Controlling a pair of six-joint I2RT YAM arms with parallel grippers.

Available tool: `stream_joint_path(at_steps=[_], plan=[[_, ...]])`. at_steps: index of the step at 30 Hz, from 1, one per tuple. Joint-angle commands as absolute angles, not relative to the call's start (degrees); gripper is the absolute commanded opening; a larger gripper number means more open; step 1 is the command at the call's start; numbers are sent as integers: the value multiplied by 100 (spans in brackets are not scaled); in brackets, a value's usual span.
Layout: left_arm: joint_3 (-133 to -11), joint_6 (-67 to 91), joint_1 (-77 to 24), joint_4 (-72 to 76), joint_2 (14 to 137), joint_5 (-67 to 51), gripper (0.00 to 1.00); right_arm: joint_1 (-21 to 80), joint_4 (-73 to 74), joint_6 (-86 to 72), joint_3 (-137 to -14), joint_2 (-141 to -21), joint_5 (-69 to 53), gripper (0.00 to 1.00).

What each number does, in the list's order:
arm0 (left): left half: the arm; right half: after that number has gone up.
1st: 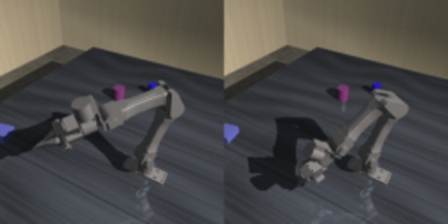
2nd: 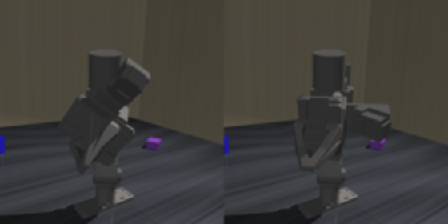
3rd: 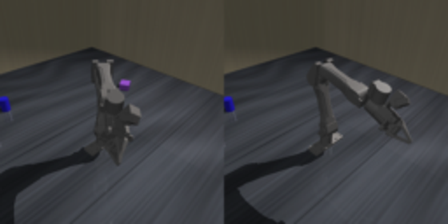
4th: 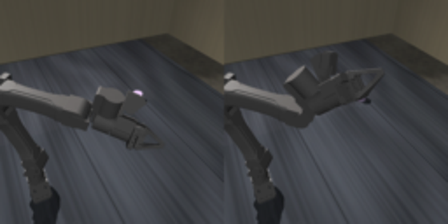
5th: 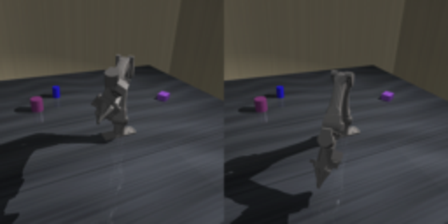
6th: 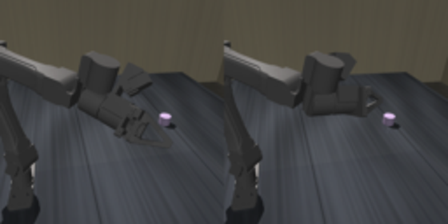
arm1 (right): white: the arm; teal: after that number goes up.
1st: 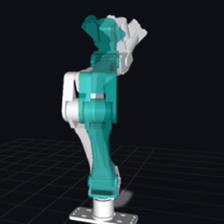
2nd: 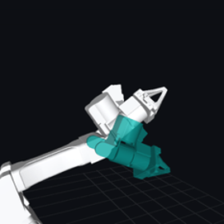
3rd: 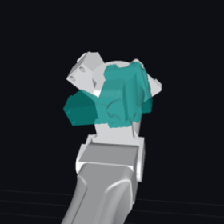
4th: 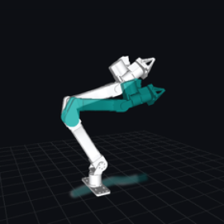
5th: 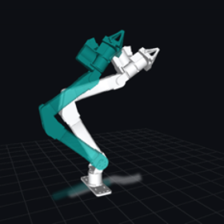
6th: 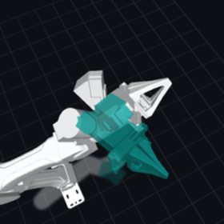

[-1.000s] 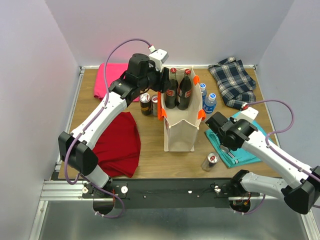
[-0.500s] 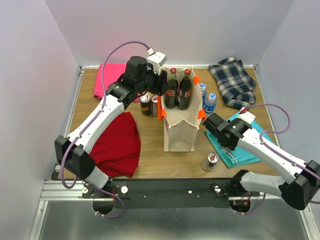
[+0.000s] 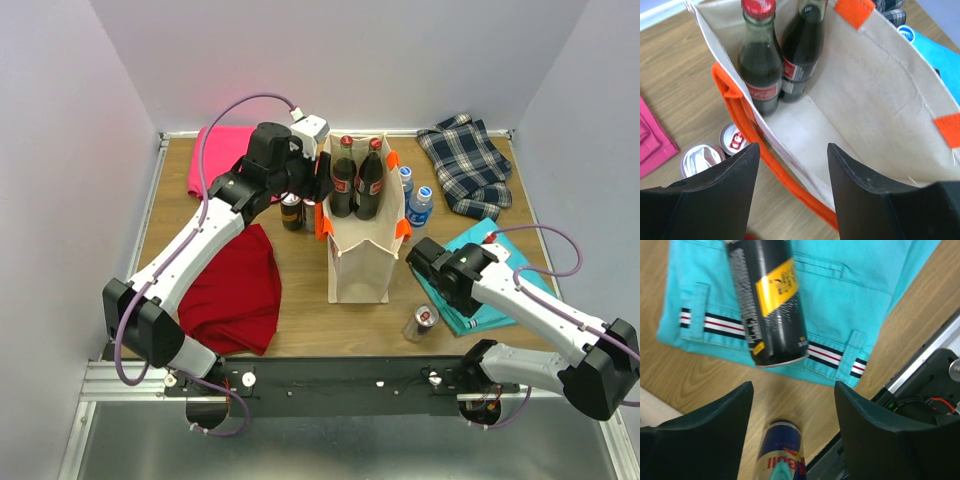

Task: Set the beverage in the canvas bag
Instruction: Pick up the drink from the center of the board.

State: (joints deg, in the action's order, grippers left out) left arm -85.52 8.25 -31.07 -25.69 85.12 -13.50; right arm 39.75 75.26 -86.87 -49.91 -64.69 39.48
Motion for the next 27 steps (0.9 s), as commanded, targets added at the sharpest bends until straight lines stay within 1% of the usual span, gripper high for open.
stream_joint_path(at_steps=[1, 6, 11, 15, 27], plan=[[-8236, 853, -3076, -2522, 8156, -1257, 66, 3973, 7849, -9343, -4623, -6214, 3832, 75], [-8165, 844, -3076, -2505, 8060, -1265, 67, 3973, 7603, -9247, -4518, -6108, 3999, 78], [-8165, 844, -3085, -2470, 8077, -1283, 67, 3973, 7199, -9045, -4395, -6275, 4148, 80], [-8165, 809, -3085, -2479, 8077, -1283, 67, 3964, 6970, -8947, -4298, -6319, 4254, 85], [-8139, 835, -3085, -2479, 8024, -1345, 68, 3428, 6092, -8299, -3894, -6311, 4281, 86]])
